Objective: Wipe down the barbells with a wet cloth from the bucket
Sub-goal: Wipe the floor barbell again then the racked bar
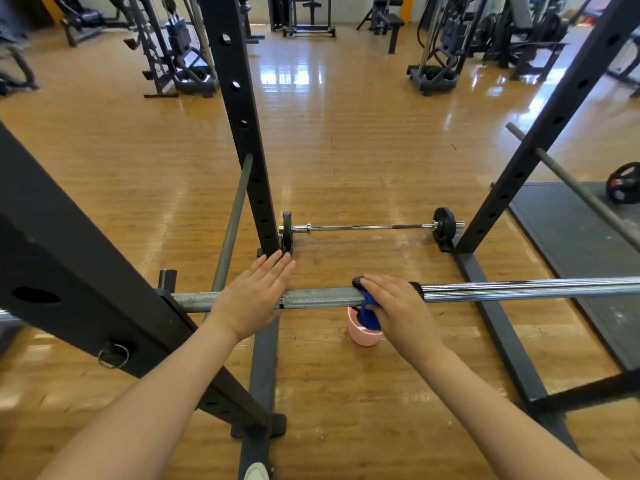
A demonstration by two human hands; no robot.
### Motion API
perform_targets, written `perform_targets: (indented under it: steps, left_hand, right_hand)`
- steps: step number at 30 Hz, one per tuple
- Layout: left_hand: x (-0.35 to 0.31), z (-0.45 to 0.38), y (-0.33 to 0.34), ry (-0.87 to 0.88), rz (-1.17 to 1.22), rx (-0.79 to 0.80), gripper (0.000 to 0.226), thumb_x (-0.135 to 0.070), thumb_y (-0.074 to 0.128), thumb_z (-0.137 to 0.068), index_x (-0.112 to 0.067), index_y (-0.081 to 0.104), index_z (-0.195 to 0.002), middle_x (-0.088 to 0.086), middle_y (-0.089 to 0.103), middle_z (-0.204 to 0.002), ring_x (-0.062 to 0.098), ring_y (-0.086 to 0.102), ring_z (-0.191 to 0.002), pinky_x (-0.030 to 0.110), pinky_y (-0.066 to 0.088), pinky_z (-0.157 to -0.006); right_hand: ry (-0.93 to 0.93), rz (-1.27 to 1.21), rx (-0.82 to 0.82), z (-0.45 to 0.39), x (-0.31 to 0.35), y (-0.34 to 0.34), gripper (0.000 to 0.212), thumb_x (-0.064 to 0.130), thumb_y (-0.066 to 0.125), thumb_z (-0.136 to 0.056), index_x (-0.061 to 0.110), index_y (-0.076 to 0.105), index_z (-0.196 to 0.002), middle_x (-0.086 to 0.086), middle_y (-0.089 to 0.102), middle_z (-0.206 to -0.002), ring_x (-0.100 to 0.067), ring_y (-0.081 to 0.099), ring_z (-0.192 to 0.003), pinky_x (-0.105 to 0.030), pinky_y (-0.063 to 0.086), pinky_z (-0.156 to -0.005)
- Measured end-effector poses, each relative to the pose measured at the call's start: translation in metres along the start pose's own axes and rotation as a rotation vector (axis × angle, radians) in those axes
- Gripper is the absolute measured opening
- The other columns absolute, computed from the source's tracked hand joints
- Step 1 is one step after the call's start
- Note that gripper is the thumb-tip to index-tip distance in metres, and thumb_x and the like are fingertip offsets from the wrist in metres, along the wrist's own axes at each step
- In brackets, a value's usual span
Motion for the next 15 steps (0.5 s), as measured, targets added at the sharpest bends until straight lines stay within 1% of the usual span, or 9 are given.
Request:
perform_targets:
  steps: [2,4,5,7,8,9,11,13,15]
  left_hand:
    - [0.002,0.000,0.000,-0.010,-0.013,0.001,0.094,-0.032,0.091,-0.052,0.004,0.052,-0.129,0.020,0.054,-0.132,0.031,0.052,-0.124,0.044,0.034,-0.106]
    - [0.002,0.001,0.001,-0.018,-0.007,0.006,0.093,-0.030,0.091,-0.052,0.004,0.052,-0.129,0.019,0.054,-0.132,0.031,0.052,-0.124,0.041,0.029,-0.111]
    - [0.002,0.000,0.001,-0.016,-0.005,0.009,0.092,-0.029,0.091,-0.052,0.004,0.053,-0.129,0.019,0.055,-0.132,0.031,0.052,-0.124,0.042,0.031,-0.110]
    - [0.002,0.000,0.002,-0.013,0.000,0.019,0.092,-0.029,0.092,-0.050,0.004,0.054,-0.127,0.019,0.056,-0.130,0.031,0.053,-0.122,0.045,0.036,-0.103]
    - [0.002,0.000,0.002,-0.014,0.000,0.023,0.092,-0.029,0.092,-0.049,0.004,0.055,-0.127,0.019,0.056,-0.130,0.031,0.054,-0.122,0.045,0.037,-0.101]
    - [0.002,0.000,0.001,-0.016,0.000,0.020,0.092,-0.028,0.092,-0.048,0.004,0.055,-0.126,0.020,0.057,-0.129,0.031,0.054,-0.121,0.045,0.038,-0.101]
    - [0.002,0.000,0.001,-0.014,-0.001,0.016,0.092,-0.027,0.092,-0.048,0.004,0.055,-0.126,0.020,0.057,-0.129,0.032,0.055,-0.120,0.045,0.037,-0.101]
    - [0.002,0.000,-0.001,-0.015,-0.009,0.011,0.090,-0.025,0.091,-0.049,0.003,0.055,-0.126,0.020,0.058,-0.128,0.031,0.055,-0.120,0.044,0.037,-0.101]
    - [0.002,0.000,-0.002,-0.020,-0.015,0.009,0.088,-0.024,0.091,-0.049,0.003,0.055,-0.125,0.019,0.058,-0.127,0.031,0.056,-0.120,0.044,0.037,-0.100]
  right_hand:
    - [-0.068,-0.003,0.001,-0.005,0.016,0.010,0.039,0.009,0.060,-0.077,0.005,0.065,-0.116,-0.007,0.066,-0.116,-0.021,0.058,-0.106,-0.035,0.048,-0.092]
    - [-0.116,-0.003,0.000,-0.003,0.017,0.012,0.037,0.007,0.049,-0.082,0.004,0.065,-0.116,-0.008,0.066,-0.117,-0.022,0.058,-0.108,-0.035,0.047,-0.093]
    - [-0.106,-0.001,-0.016,0.002,0.011,0.008,0.039,0.003,0.045,-0.082,0.003,0.065,-0.115,-0.009,0.066,-0.117,-0.024,0.060,-0.107,-0.038,0.049,-0.093]
    - [-0.008,0.011,-0.066,0.015,-0.010,-0.002,0.040,-0.007,0.051,-0.077,0.001,0.066,-0.113,-0.013,0.065,-0.117,-0.029,0.062,-0.106,-0.043,0.050,-0.092]
    - [0.051,0.029,-0.086,0.020,-0.018,-0.009,0.041,-0.009,0.054,-0.075,0.000,0.066,-0.113,-0.014,0.065,-0.117,-0.031,0.062,-0.106,-0.043,0.047,-0.095]
    - [0.101,0.047,-0.095,0.022,-0.021,-0.014,0.039,-0.006,0.055,-0.076,0.000,0.066,-0.113,-0.014,0.065,-0.117,-0.032,0.062,-0.106,-0.039,0.043,-0.099]
    - [0.147,0.073,-0.104,0.018,-0.013,-0.014,0.037,0.012,0.049,-0.081,0.000,0.067,-0.111,-0.013,0.066,-0.114,-0.031,0.063,-0.105,-0.032,0.039,-0.100]
    - [0.136,0.064,-0.079,0.007,0.006,-0.005,0.042,0.021,0.044,-0.082,0.001,0.067,-0.111,-0.011,0.067,-0.112,-0.029,0.063,-0.105,-0.032,0.039,-0.100]
    - [0.101,0.069,-0.023,0.001,0.021,0.009,0.039,0.022,0.059,-0.081,0.002,0.065,-0.115,-0.010,0.066,-0.116,-0.027,0.060,-0.109,-0.036,0.038,-0.100]
Point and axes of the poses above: each hand's wrist, its own z-axis away from the middle knuckle, its own y-axis out of the palm, x = y × z, the point moved 4 cm from there along -z, towards the middle knuckle
